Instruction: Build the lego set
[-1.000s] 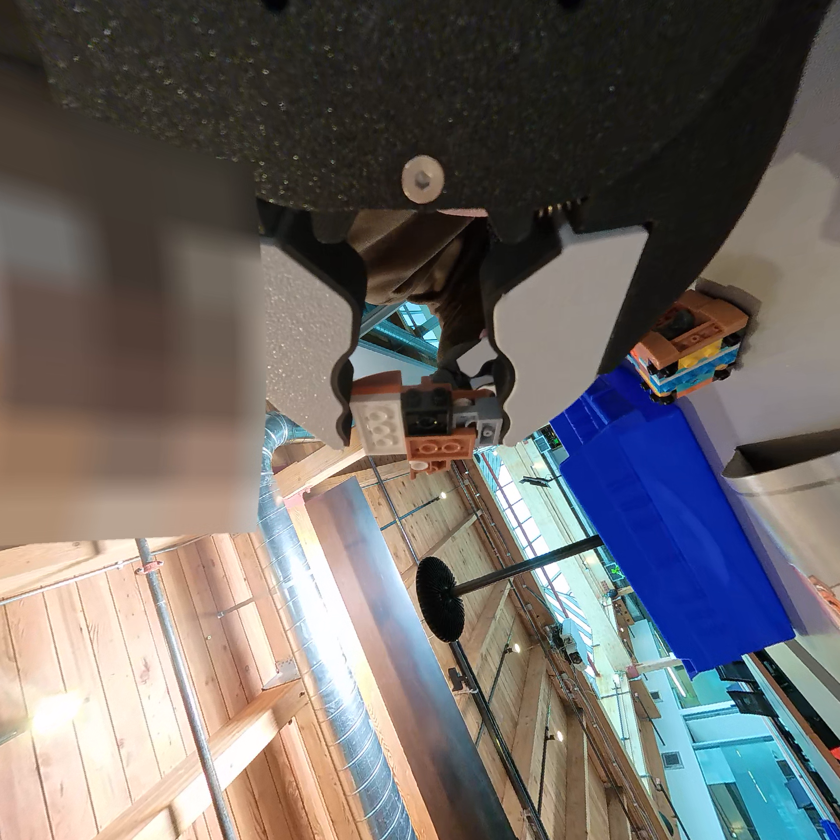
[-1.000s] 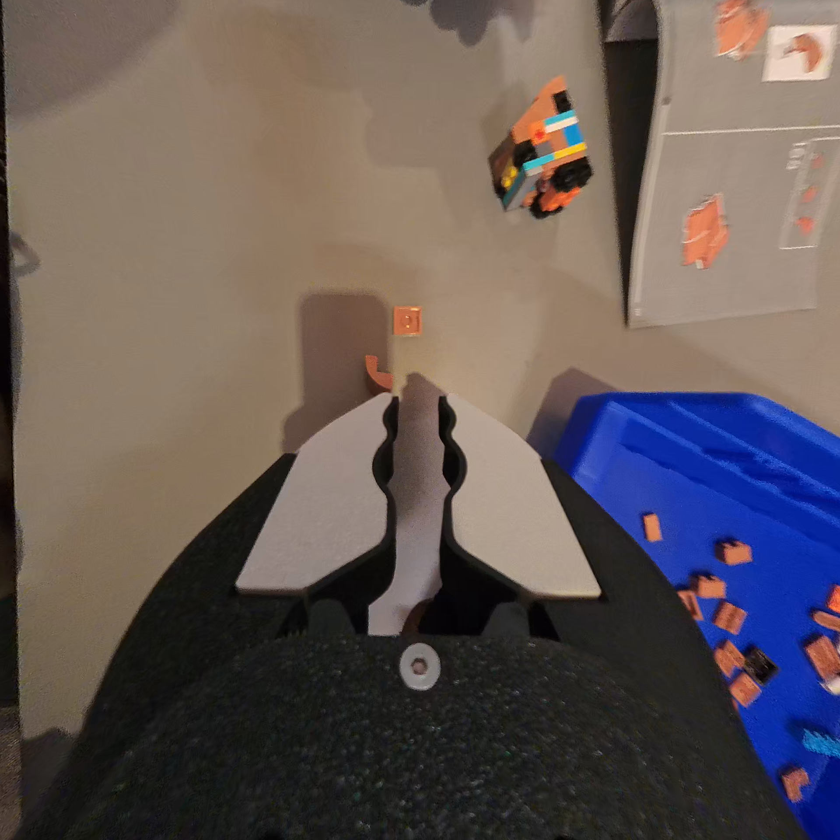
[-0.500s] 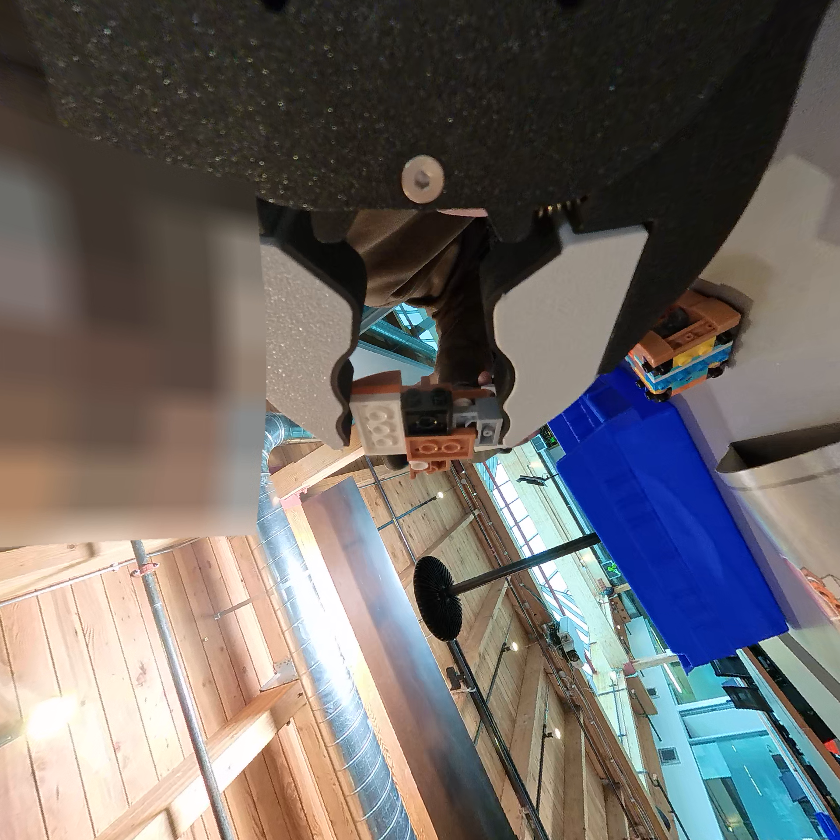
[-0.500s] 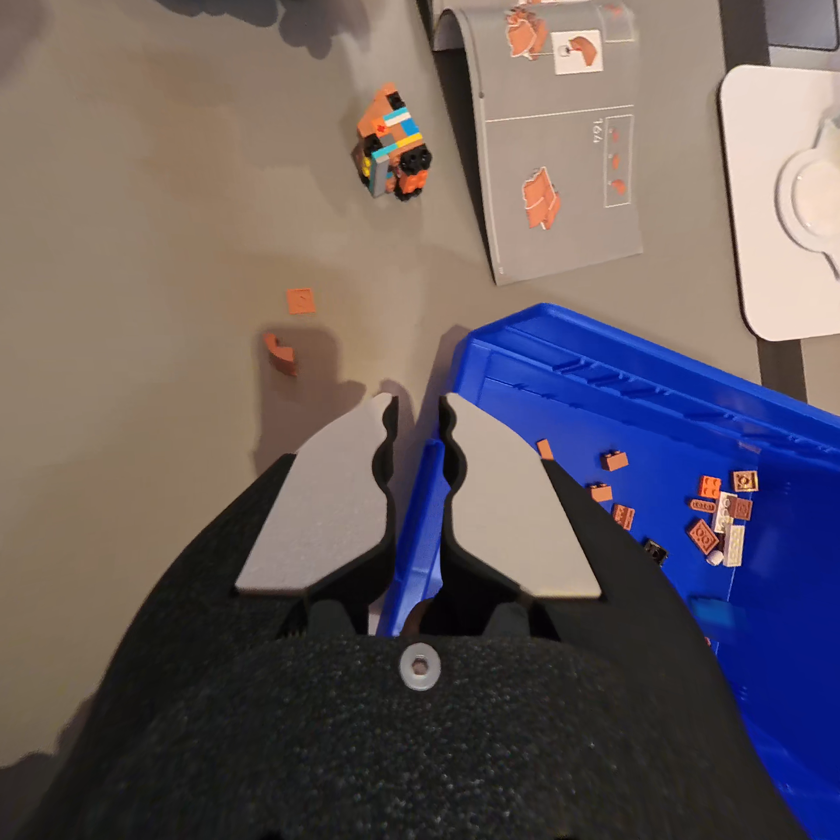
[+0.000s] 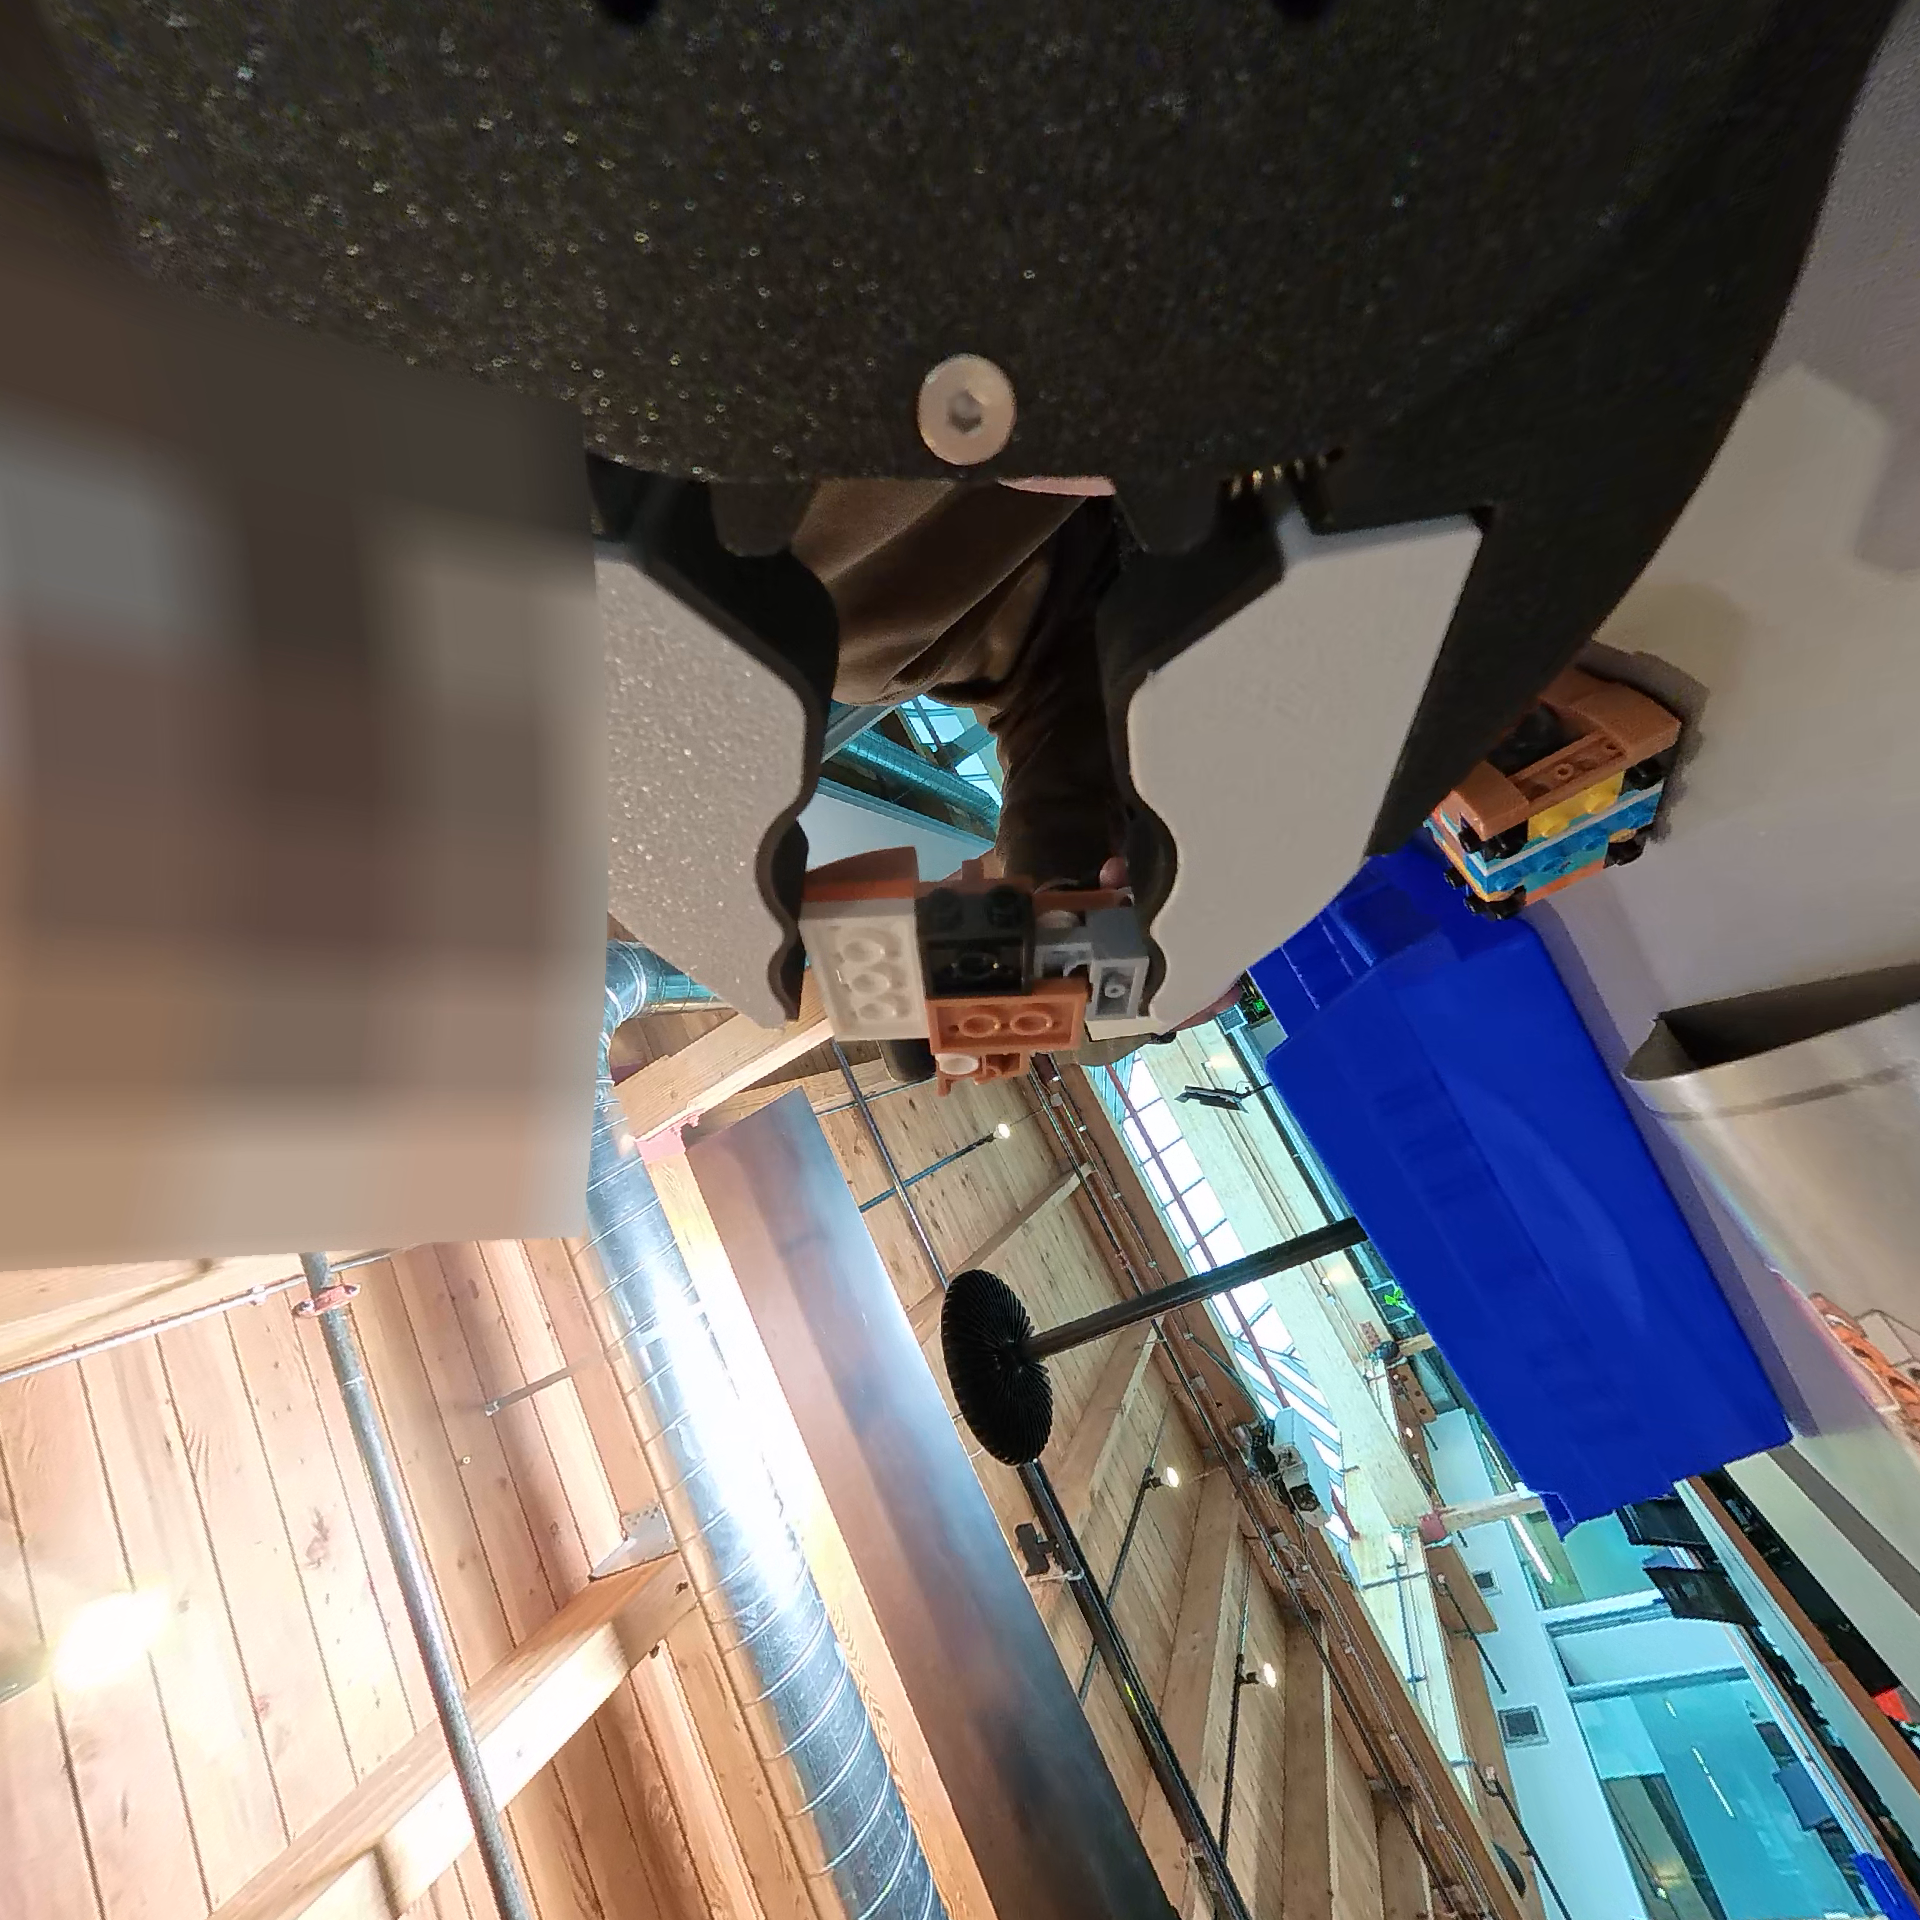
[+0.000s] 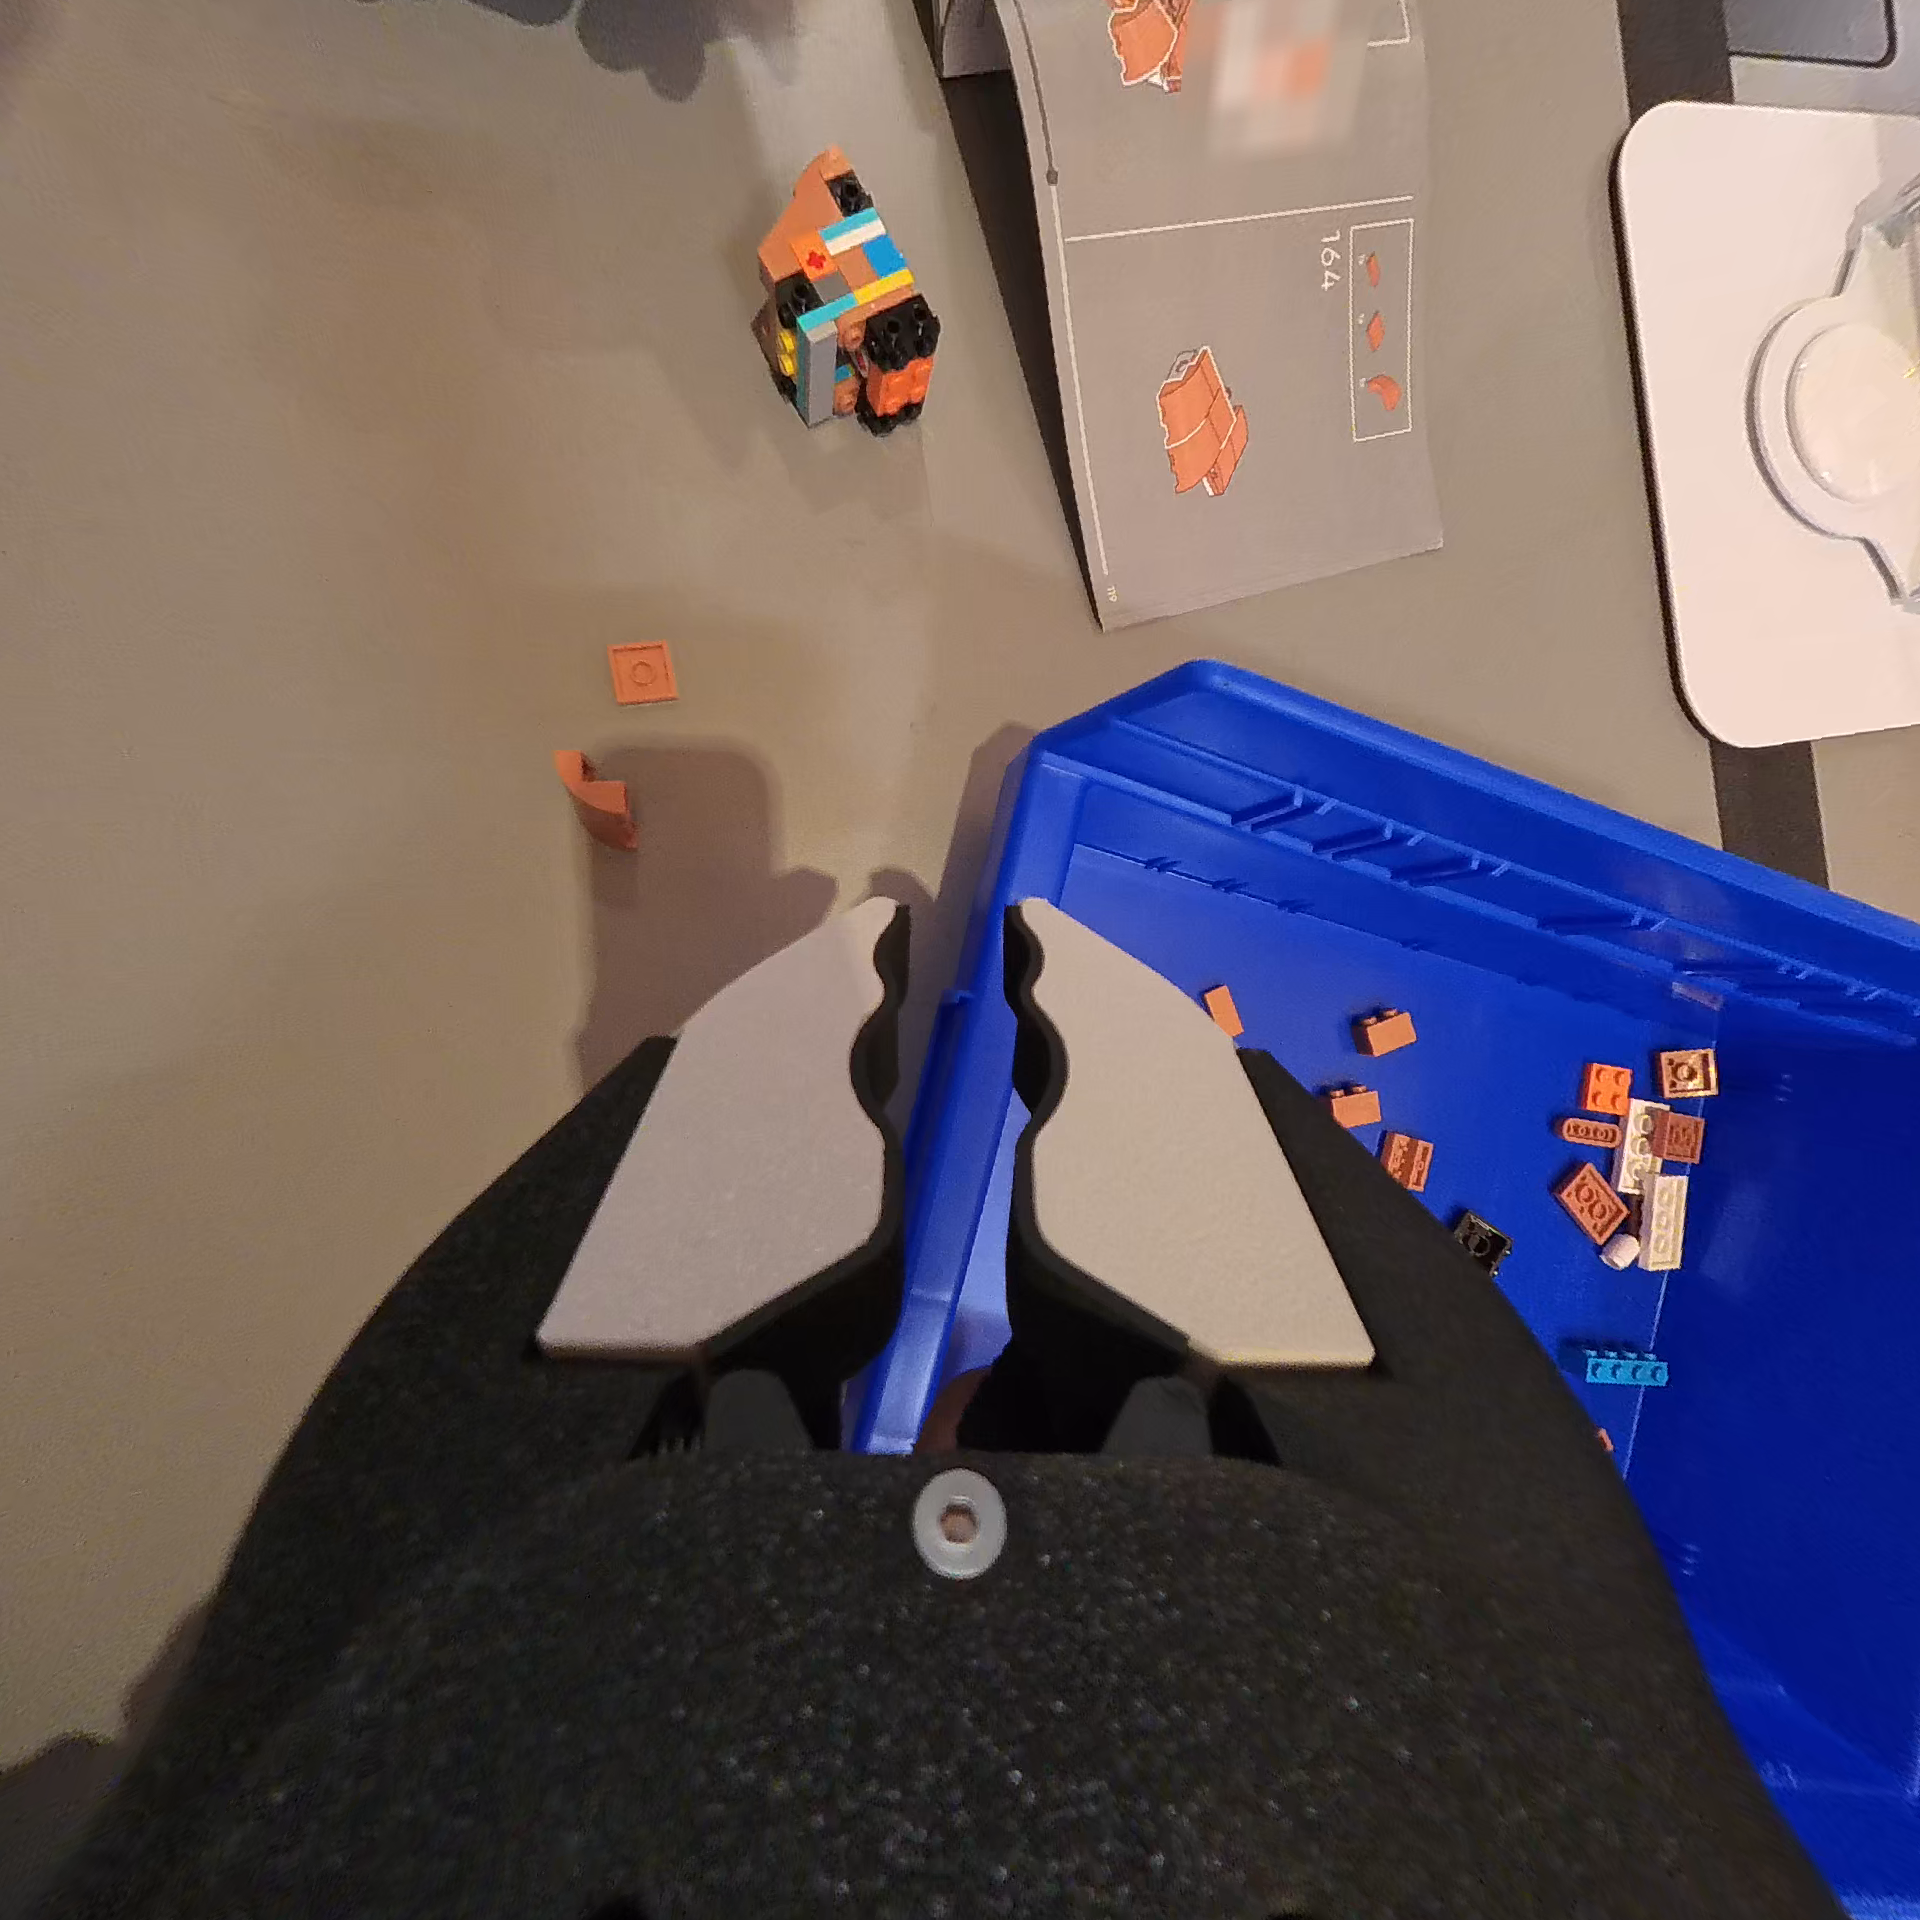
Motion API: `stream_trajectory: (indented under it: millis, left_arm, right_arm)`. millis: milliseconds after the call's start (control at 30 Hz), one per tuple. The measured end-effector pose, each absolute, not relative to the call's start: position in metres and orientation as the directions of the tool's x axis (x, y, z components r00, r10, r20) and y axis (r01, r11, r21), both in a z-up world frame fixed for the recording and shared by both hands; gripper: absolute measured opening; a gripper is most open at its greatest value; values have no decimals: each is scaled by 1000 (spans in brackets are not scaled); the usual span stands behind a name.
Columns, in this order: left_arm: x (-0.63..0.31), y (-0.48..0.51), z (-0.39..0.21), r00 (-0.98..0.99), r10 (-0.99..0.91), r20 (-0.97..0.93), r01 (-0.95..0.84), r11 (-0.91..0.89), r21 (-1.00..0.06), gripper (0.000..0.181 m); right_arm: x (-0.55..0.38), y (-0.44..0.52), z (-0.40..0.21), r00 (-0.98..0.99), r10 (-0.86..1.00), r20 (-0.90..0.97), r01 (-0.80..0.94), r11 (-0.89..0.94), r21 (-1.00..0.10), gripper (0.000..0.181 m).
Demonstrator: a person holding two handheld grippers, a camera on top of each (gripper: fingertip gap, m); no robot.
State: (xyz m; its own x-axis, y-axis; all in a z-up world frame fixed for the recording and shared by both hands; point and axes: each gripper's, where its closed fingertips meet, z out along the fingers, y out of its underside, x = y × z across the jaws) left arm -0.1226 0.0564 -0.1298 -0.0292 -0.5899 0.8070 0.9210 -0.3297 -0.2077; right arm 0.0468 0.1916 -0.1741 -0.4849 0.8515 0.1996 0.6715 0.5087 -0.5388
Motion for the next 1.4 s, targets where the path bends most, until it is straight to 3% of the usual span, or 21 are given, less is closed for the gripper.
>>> stream_trajectory:
  millis: [1167, 1400]
  left_arm:
    - [-122, 57, -130, -26, -590, 807, 919, -331, -212, 60]
    - [-121, 57, -130, -25, -590, 807, 918, -333, -215, 60]
  right_arm:
    - [50, 198, -169, -464, 859, 218, 677, 502, -537, 17]
    - [50, 236, -156, -403, 870, 283, 702, 493, -514, 17]
